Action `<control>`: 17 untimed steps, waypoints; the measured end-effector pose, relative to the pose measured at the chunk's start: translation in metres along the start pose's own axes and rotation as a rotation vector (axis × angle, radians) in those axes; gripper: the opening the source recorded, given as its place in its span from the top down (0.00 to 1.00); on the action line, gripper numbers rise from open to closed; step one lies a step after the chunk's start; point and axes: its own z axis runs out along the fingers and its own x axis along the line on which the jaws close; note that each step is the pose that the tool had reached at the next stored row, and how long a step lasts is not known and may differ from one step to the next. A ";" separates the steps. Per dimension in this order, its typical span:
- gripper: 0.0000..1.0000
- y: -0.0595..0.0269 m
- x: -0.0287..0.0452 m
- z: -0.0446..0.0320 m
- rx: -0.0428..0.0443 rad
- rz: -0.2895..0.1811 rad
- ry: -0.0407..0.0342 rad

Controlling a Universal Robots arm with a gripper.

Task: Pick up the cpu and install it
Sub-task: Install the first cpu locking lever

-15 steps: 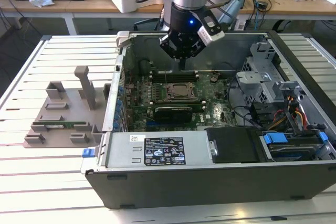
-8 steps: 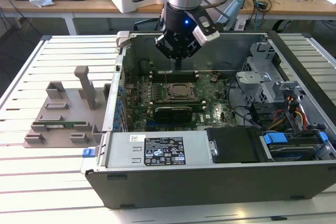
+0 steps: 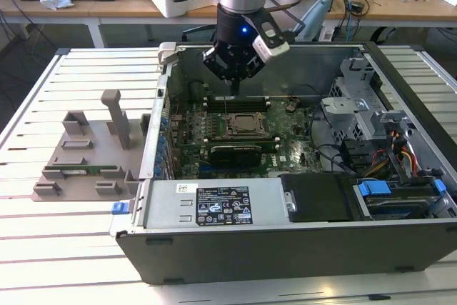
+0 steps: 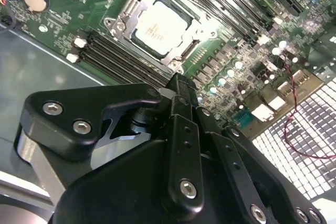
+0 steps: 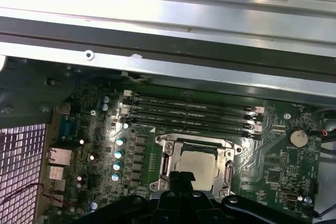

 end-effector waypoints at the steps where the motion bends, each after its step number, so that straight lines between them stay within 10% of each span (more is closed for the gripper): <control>1: 0.89 0.0007 0.0030 0.0001 0.0002 0.000 0.0002; 8: 0.89 0.0210 0.0253 0.0045 0.0001 0.000 0.0001; 17: 0.89 0.0304 0.0258 0.0138 0.0002 0.000 0.0004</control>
